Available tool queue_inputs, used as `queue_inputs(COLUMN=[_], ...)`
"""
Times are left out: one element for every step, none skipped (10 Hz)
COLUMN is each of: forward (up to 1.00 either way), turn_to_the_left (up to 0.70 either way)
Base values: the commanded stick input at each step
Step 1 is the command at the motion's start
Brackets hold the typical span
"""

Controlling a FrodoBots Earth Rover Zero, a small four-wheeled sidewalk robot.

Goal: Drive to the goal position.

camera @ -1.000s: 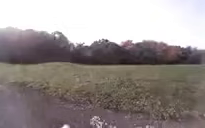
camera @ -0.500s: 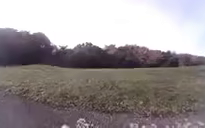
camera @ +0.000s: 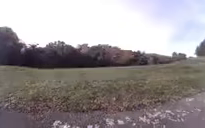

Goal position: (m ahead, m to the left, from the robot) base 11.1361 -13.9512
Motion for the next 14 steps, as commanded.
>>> queue_inputs(forward=[0.00, 0.00, 0.00, 0.00, 0.00, 0.00, 0.16, 0.85, 0.85, 0.85, 0.85, 0.85, 0.85, 0.85], turn_to_the_left=[-0.85, -0.85, -0.85, -0.85, -0.85, -0.85, -0.62, 0.00, 0.00, 0.00, 0.00, 0.00, 0.00, 0.00])
